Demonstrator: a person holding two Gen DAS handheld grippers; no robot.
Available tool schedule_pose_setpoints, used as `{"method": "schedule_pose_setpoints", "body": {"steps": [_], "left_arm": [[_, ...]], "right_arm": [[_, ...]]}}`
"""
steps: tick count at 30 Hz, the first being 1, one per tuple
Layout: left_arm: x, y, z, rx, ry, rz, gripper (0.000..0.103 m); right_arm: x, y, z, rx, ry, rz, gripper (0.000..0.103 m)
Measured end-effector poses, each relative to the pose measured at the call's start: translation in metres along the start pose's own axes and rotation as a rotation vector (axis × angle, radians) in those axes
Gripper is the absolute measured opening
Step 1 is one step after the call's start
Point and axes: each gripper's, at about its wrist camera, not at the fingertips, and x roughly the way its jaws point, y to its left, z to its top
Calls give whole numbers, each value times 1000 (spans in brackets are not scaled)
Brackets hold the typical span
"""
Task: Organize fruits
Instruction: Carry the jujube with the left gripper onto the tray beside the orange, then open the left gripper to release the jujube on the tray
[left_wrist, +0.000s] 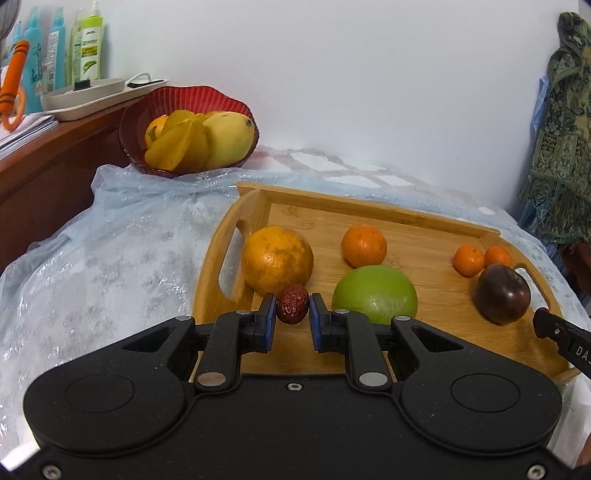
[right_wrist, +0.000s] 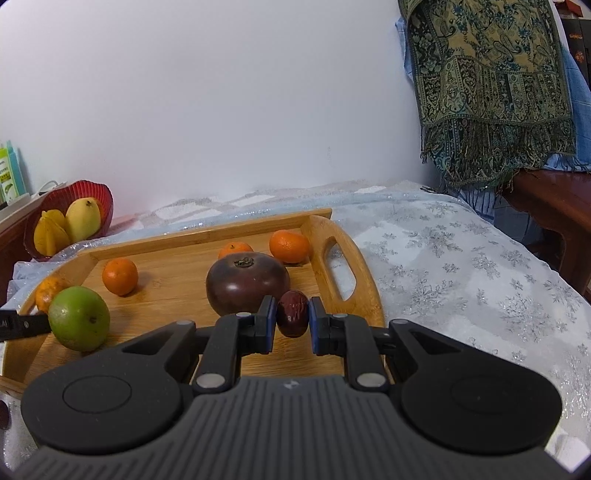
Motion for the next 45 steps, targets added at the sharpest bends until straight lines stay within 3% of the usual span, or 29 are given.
{"method": "schedule_pose_setpoints", "body": {"steps": [45], "left_arm": [[21, -2, -4, 14, 55, 5, 18]], "right_arm": [[18, 4, -2, -32, 50, -21, 22]]}}
